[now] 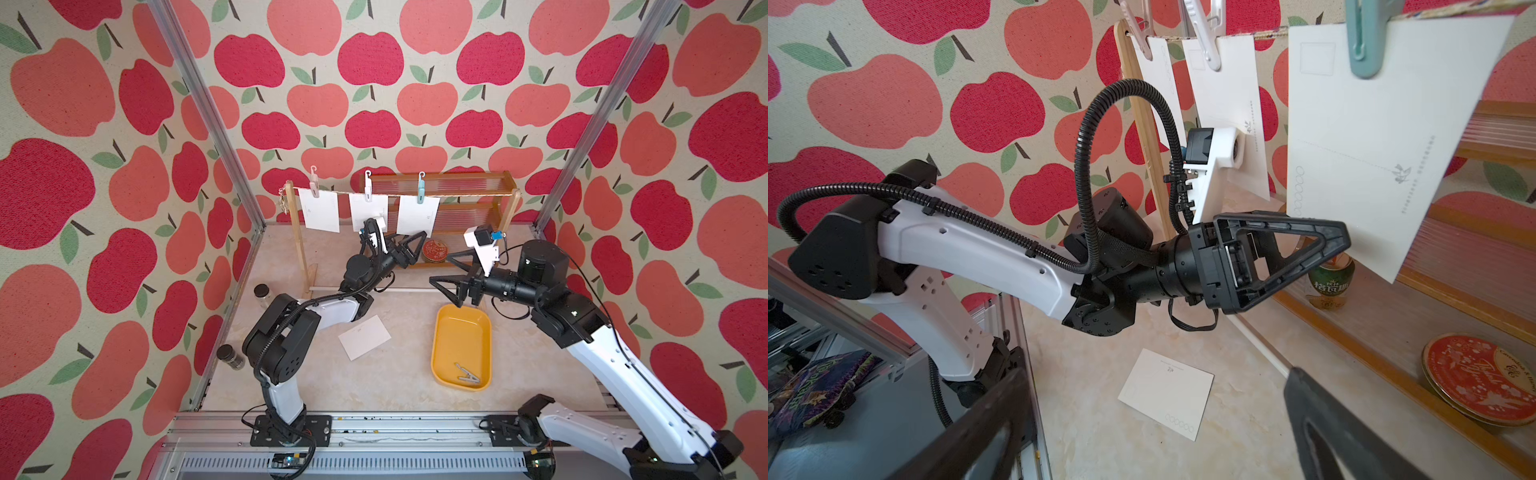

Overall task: Remove the postcards from the strings
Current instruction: Pinch the postcard on the clothesline.

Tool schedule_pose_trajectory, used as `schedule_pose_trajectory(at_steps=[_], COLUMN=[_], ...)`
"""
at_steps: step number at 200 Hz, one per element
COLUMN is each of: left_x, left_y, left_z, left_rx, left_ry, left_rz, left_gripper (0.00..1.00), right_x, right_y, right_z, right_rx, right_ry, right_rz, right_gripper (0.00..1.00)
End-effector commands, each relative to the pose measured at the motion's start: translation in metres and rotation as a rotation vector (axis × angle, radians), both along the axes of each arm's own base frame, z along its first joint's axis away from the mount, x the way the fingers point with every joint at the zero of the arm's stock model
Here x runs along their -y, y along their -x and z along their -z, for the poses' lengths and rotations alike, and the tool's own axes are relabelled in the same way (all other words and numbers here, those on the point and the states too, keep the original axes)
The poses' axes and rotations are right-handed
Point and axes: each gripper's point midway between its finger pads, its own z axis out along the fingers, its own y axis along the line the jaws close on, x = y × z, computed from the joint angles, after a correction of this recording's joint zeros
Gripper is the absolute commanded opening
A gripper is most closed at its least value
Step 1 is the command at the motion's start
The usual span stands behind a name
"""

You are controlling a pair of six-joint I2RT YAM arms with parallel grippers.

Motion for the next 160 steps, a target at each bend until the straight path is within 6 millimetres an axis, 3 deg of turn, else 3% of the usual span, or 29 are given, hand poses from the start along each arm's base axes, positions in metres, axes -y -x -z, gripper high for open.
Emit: schedule_pose_trajectory(at_steps=[1, 63, 91, 133, 160], left_x=[0.0, 0.002, 0.002, -0.001, -0.002], left_y=[0.005, 0.02, 0.023, 0.031, 0.035], left_z=[-0.017, -0.024, -0.024, -0.025, -0.026], left_rx=[0.059, 0.049, 0.036, 0.012, -0.018], left_ry=[0.035, 0.037, 0.03, 0.031, 0.019], left_rz=[0.032, 0.084, 0.096, 0.102, 0.111], left_gripper=[0.79, 0.37, 0.26, 0.0, 0.0], right_x=[-0.002, 0.001, 0.002, 0.005, 0.006], right_y=[0.001, -0.008, -0.012, -0.018, -0.022], right_z=[-0.008, -0.002, 0.0, -0.015, -0.03], right_rx=[0.045, 0.048, 0.048, 0.074, 0.088], right_ry=[-0.01, -0.005, -0.008, -0.001, 0.002], right_rz=[-0.019, 0.012, 0.026, 0.049, 0.055], right_gripper=[0.98, 0.98, 0.98, 0.98, 0.97])
